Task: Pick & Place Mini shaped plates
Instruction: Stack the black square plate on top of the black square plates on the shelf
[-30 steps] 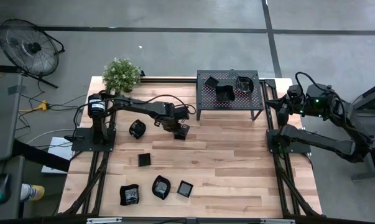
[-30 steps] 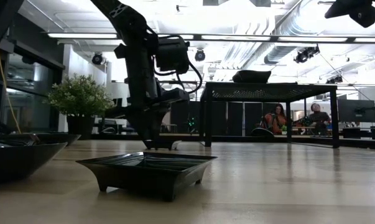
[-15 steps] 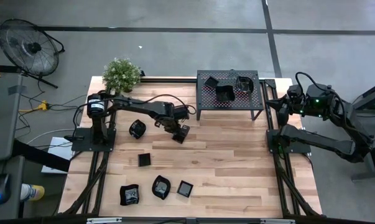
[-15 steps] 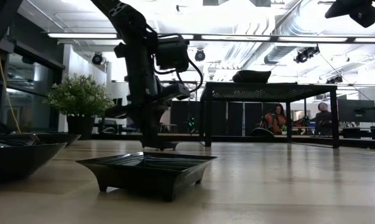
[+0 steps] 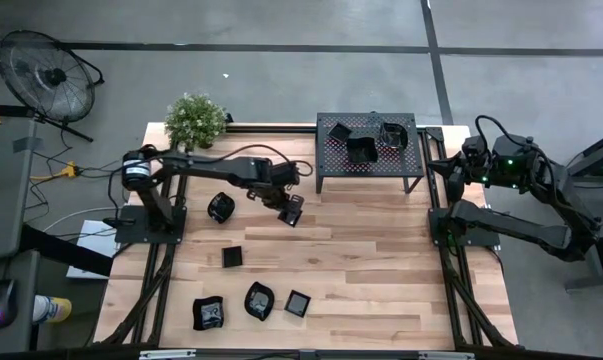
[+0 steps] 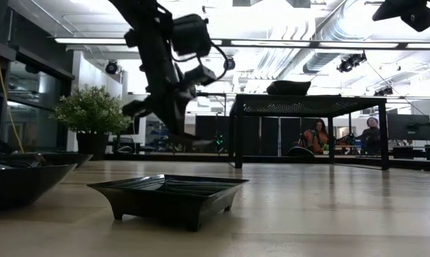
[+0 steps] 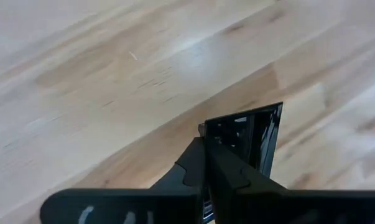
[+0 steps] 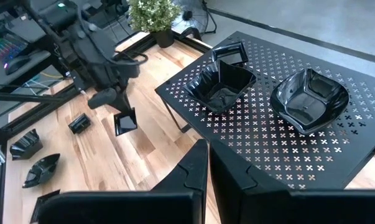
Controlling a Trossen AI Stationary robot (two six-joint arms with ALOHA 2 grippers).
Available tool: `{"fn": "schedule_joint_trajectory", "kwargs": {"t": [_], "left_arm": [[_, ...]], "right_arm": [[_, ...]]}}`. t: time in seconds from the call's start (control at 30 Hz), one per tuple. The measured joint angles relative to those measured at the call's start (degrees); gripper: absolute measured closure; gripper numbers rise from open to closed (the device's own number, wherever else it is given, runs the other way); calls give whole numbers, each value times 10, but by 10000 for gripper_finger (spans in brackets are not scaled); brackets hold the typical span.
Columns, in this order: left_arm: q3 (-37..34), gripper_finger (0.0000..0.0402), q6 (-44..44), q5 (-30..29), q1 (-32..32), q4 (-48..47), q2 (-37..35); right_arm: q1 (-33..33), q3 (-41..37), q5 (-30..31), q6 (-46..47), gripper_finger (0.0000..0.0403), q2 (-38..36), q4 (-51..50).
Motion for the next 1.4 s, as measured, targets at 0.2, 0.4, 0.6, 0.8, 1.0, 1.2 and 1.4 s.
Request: {"fn": "schedule_joint_trajectory", "kwargs": {"t": [0.2,0.4,0.6,0.8,1.0,1.2,1.4], "left_arm": [[0,401,2,-1,0,-1,-51],[0,402,16,-18,0,0,-101],[0,401,32,-61,0,23,-129],[2,401,72,-71,0,74,-132],[51,401,161,-108,0,64,-133],[139,401,261,-187,0,30,-133],[200,401,334,-301,0,42,-133]], "right_arm": [[0,0,1,26,391,0,0],[0,0,6,52,390,1,1],[0,0,10,81,366,16,15],[0,0,16,88,346,44,72],[0,0,16,72,349,84,109],[0,0,22,52,356,115,169],[8,0,59,38,363,145,216]]}}
